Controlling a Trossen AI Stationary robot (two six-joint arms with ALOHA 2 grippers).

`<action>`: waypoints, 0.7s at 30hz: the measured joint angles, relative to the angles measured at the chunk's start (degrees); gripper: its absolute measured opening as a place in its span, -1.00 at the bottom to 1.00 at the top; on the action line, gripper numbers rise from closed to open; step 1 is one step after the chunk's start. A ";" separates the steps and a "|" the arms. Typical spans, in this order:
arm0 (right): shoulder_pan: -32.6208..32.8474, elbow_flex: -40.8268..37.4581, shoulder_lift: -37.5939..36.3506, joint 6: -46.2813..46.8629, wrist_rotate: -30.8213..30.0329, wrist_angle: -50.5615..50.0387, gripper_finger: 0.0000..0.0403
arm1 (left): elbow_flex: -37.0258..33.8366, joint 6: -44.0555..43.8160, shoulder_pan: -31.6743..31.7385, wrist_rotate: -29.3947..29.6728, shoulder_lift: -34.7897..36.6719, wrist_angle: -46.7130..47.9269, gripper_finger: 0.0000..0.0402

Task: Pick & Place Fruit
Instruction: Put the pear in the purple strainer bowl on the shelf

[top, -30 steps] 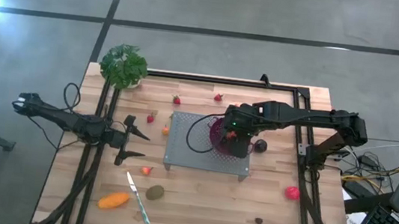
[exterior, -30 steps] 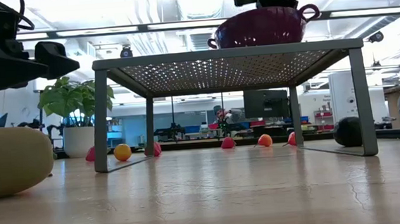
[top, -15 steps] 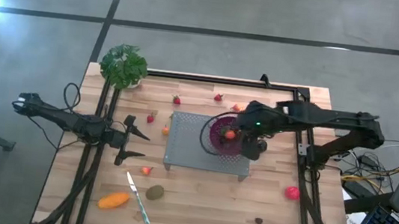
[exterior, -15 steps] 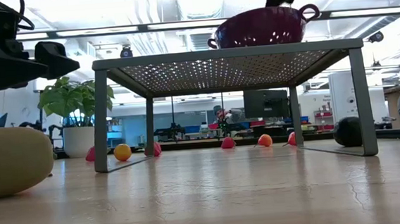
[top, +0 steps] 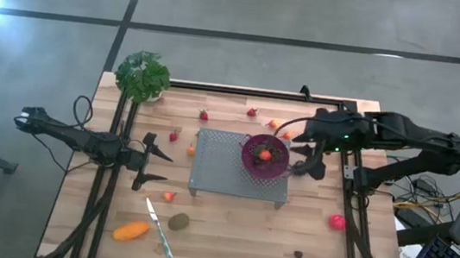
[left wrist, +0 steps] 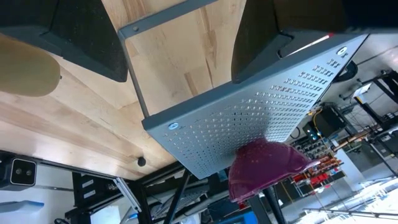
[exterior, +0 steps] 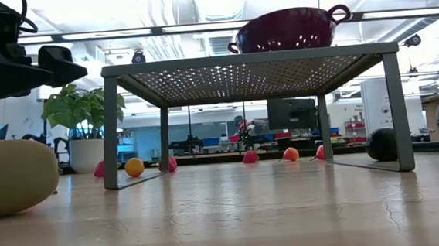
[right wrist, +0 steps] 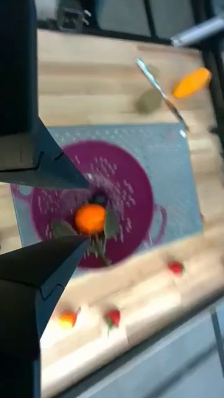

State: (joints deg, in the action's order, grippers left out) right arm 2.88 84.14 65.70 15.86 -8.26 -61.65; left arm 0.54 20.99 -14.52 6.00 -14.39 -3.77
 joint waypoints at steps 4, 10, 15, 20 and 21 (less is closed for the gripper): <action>-0.45 -0.02 -1.73 0.28 -7.27 -2.43 -0.50 | -0.02 0.00 -0.01 0.00 0.00 0.00 0.45; -1.99 -0.25 -2.53 0.10 -18.60 -3.80 -0.63 | -0.02 0.00 -0.02 0.00 0.00 0.00 0.45; -8.92 -0.31 -1.21 -0.02 -18.89 -4.12 -0.70 | -0.01 0.00 -0.01 0.00 0.00 0.00 0.45; -18.81 -0.64 0.92 -2.02 -13.50 -4.63 -0.70 | 0.00 0.00 -0.02 0.00 0.00 0.00 0.45; -21.02 -0.78 1.44 -2.56 -11.01 -4.63 -0.69 | -0.02 0.00 -0.02 0.00 0.00 0.00 0.45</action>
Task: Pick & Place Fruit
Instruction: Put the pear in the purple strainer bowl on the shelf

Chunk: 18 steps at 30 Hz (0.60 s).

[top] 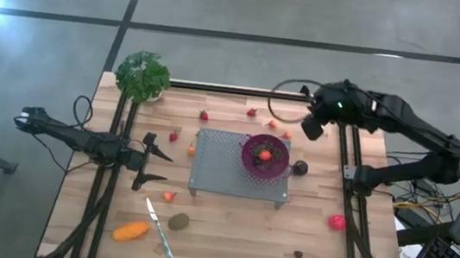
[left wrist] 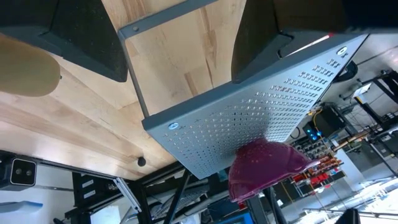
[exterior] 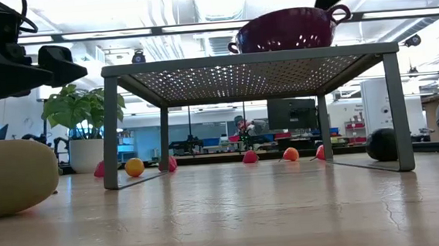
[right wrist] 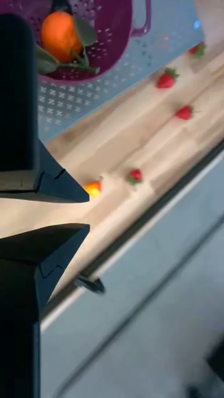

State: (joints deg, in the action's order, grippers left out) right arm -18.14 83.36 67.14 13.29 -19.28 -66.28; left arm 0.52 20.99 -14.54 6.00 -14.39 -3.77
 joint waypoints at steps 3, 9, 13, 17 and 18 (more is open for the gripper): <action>-5.74 -0.33 1.88 -0.41 5.82 -0.07 -0.67 | 0.00 0.00 0.00 0.00 0.00 0.00 0.45; -14.10 -0.35 6.74 0.83 7.89 -1.12 -0.62 | 0.02 0.00 0.02 0.00 0.00 -0.02 0.45; -17.74 -0.35 10.64 4.95 11.45 -1.86 -0.59 | 0.01 0.00 0.02 0.00 0.00 -0.01 0.45; -19.47 -0.35 14.88 5.77 13.26 -5.03 -0.54 | 0.00 0.00 0.02 0.00 0.02 0.00 0.45; -19.78 -0.35 15.98 6.09 13.26 -5.75 -0.53 | 0.00 0.00 0.02 0.00 0.00 0.00 0.45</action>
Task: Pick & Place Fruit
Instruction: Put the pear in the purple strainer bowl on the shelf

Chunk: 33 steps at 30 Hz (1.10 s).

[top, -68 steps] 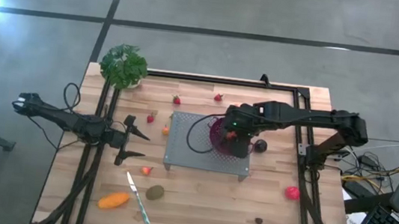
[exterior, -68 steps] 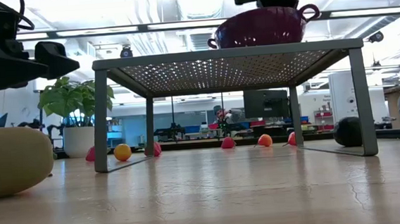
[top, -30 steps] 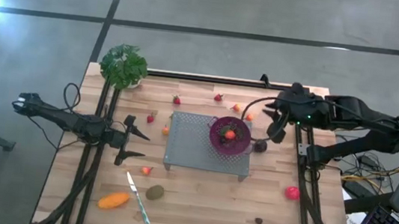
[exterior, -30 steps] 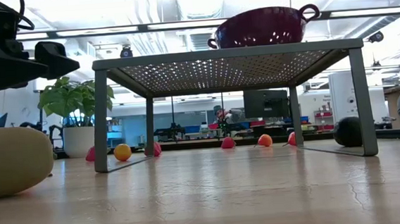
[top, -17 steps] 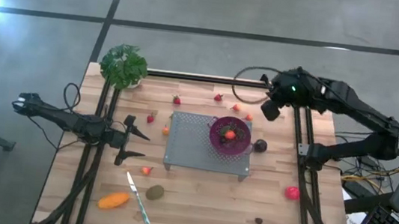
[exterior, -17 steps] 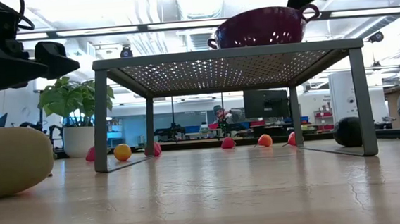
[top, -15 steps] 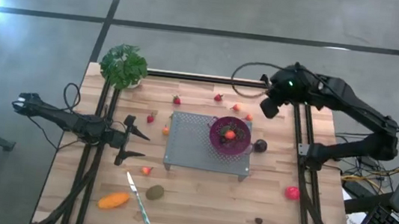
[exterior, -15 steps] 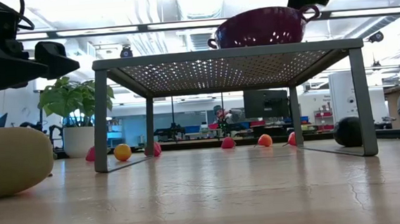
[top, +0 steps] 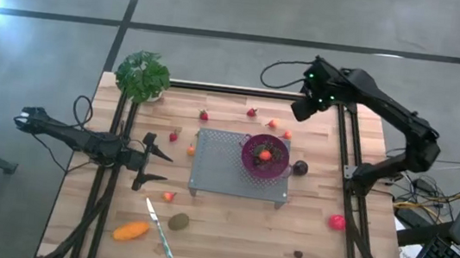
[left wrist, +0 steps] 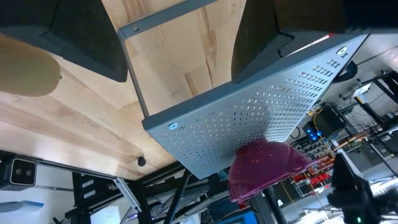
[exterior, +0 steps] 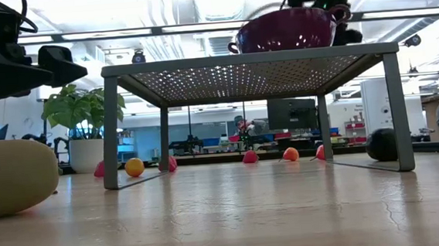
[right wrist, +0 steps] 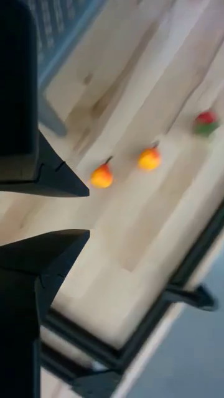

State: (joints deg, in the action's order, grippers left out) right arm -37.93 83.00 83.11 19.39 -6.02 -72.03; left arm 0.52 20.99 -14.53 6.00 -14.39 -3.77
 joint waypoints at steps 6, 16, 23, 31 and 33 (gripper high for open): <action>-0.42 0.00 5.71 0.10 -0.04 -1.01 -0.45 | 0.01 0.00 -0.01 0.00 0.02 0.00 0.45; -0.55 0.00 10.46 3.79 -0.26 0.34 -0.27 | 0.00 0.00 0.00 0.00 0.00 0.00 0.45; -0.29 -2.32 12.41 6.90 -0.42 2.21 -0.15 | 0.01 0.00 -0.02 0.00 0.01 -0.01 0.45; -0.34 -10.81 12.26 9.16 0.18 7.50 -0.01 | 0.00 0.00 0.00 0.00 0.00 -0.02 0.45; -0.36 -12.67 12.26 9.17 1.26 9.64 0.00 | 0.01 0.00 0.00 0.00 0.01 -0.01 0.45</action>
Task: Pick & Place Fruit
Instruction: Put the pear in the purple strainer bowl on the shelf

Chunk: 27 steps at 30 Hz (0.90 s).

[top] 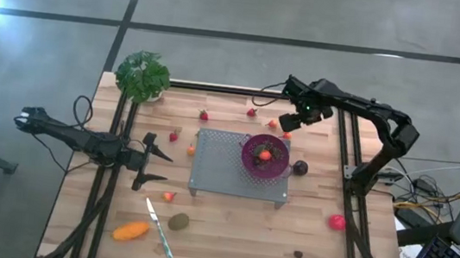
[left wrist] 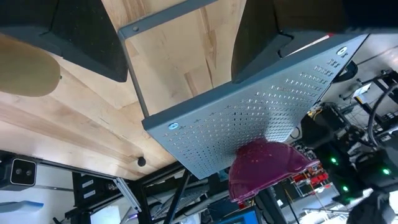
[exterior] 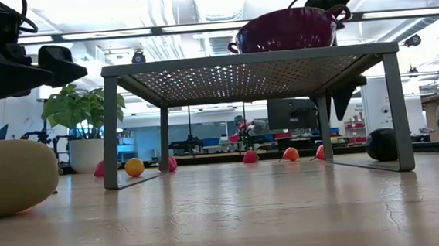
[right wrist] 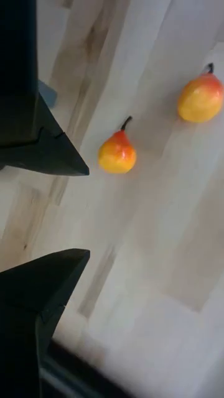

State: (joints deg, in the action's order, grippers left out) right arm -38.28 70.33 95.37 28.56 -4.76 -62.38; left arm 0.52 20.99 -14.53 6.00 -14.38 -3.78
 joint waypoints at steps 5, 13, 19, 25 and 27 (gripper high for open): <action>0.02 -3.26 0.00 -0.42 2.36 6.26 -0.05 | -0.01 0.00 -0.02 0.00 -0.01 0.01 0.45; 0.15 -7.37 -0.02 -0.63 3.75 11.99 -0.13 | 0.01 0.00 -0.02 0.00 0.01 -0.01 0.45; 0.24 -10.15 -0.04 -0.18 3.97 15.99 -0.05 | -0.01 0.00 -0.02 0.00 -0.01 0.01 0.45; 0.26 -12.31 -0.04 -0.02 6.98 21.72 0.04 | 0.01 0.00 -0.02 0.00 -0.01 0.01 0.45; 0.26 -12.72 -0.04 -0.02 7.01 22.78 0.06 | 0.01 0.00 0.00 0.00 -0.01 -0.01 0.45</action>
State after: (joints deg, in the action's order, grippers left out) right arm -38.02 57.61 95.33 28.53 2.25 -39.60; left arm 0.54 20.99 -14.52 6.00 -14.39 -3.79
